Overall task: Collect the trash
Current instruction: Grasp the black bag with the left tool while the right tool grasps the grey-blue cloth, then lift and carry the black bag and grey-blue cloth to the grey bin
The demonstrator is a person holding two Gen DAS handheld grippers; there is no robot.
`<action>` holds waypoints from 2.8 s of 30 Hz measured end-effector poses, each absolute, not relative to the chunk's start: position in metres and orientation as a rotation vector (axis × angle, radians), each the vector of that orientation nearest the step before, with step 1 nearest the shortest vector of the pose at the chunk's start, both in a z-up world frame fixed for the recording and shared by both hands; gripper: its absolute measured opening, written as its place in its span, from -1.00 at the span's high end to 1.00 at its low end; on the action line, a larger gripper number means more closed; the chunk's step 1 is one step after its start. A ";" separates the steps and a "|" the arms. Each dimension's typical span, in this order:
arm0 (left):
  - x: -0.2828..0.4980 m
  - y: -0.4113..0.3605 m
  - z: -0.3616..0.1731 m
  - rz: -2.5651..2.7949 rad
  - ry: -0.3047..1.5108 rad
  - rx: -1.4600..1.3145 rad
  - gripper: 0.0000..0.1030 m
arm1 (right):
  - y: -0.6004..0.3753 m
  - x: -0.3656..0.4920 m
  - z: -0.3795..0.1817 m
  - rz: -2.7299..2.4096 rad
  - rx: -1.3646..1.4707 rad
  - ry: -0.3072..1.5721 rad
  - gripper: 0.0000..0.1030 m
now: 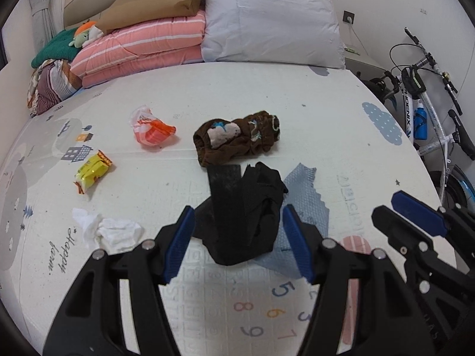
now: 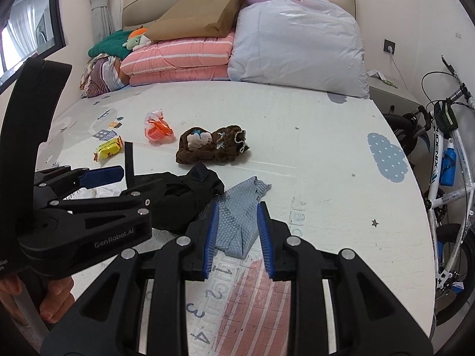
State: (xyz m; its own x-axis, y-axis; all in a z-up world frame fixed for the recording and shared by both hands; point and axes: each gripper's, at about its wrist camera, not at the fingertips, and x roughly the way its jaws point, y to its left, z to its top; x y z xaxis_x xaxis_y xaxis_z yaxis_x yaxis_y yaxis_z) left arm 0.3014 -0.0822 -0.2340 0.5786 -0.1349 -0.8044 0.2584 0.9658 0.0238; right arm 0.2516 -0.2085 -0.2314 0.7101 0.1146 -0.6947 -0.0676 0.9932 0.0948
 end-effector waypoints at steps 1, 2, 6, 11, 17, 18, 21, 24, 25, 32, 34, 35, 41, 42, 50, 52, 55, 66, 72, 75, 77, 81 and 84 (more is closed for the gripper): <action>0.303 -0.084 -0.241 -0.240 0.939 0.156 -0.06 | -0.209 0.255 -0.236 0.101 0.068 0.783 0.51; 0.305 -0.086 -0.246 -0.246 0.950 0.169 0.00 | -0.209 0.258 -0.240 0.101 0.071 0.791 0.51; 0.306 -0.092 -0.259 -0.271 0.950 0.200 0.09 | -0.210 0.265 -0.253 0.096 0.080 0.812 0.51; 0.299 -0.098 -0.256 -0.293 0.921 0.233 0.38 | -0.211 0.267 -0.257 0.090 0.087 0.817 0.51; 0.293 -0.097 -0.246 -0.247 0.876 0.263 0.46 | -0.210 0.262 -0.253 0.094 0.080 0.805 0.51; 0.292 -0.095 -0.242 -0.236 0.862 0.264 0.46 | -0.211 0.262 -0.252 0.092 0.080 0.804 0.51; 0.291 -0.085 -0.229 -0.210 0.827 0.249 0.46 | -0.210 0.261 -0.253 0.088 0.079 0.805 0.42; 0.291 -0.073 -0.218 -0.179 0.800 0.233 0.46 | -0.208 0.261 -0.256 0.071 0.086 0.790 -0.16; 0.291 -0.069 -0.217 -0.170 0.796 0.228 0.46 | -0.206 0.263 -0.258 0.070 0.083 0.790 -0.19; 0.304 -0.053 -0.234 -0.120 0.843 0.204 0.46 | -0.185 0.284 -0.295 0.098 0.043 0.860 -0.21; 0.305 -0.052 -0.239 -0.116 0.856 0.197 0.46 | -0.179 0.289 -0.305 0.104 0.028 0.874 -0.21; 0.306 -0.051 -0.240 -0.117 0.860 0.195 0.46 | -0.176 0.291 -0.309 0.108 0.023 0.879 -0.21; 0.310 -0.053 -0.247 -0.115 0.874 0.195 0.46 | -0.167 0.299 -0.328 0.144 0.020 0.922 -0.02; 0.310 -0.053 -0.249 -0.115 0.878 0.195 0.46 | -0.165 0.300 -0.330 0.148 0.008 0.933 0.22; 0.309 -0.055 -0.249 -0.114 0.879 0.198 0.46 | -0.168 0.293 -0.316 0.135 -0.030 0.906 0.92; 0.308 -0.054 -0.247 -0.115 0.876 0.197 0.46 | -0.173 0.290 -0.309 0.129 -0.015 0.893 0.92; 0.306 -0.054 -0.245 -0.120 0.874 0.189 0.46 | -0.179 0.283 -0.297 0.118 -0.007 0.869 0.92; 0.276 -0.062 -0.223 -0.166 0.856 0.182 0.46 | -0.198 0.243 -0.245 0.067 0.010 0.794 0.92; 0.238 -0.079 -0.201 -0.221 0.835 0.230 0.46 | -0.222 0.198 -0.212 0.026 0.047 0.752 0.93; 0.220 -0.092 -0.187 -0.243 0.810 0.255 0.46 | -0.239 0.169 -0.195 0.003 0.064 0.730 0.93; 0.204 -0.104 -0.177 -0.265 0.787 0.277 0.46 | -0.252 0.151 -0.187 -0.014 0.070 0.718 0.93; 0.172 -0.129 -0.160 -0.316 0.755 0.302 0.46 | -0.282 0.108 -0.172 -0.065 0.087 0.685 0.93; 0.150 -0.151 -0.153 -0.363 0.742 0.318 0.46 | -0.308 0.078 -0.163 -0.111 0.105 0.665 0.93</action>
State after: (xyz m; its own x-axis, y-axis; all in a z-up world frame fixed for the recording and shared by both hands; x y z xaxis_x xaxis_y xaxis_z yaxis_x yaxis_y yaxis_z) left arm 0.1496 -0.1515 -0.1526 0.6805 -0.2073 -0.7028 0.4281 0.8909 0.1517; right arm 0.0778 -0.3082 -0.1633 0.7815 -0.0688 -0.6202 0.1360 0.9888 0.0617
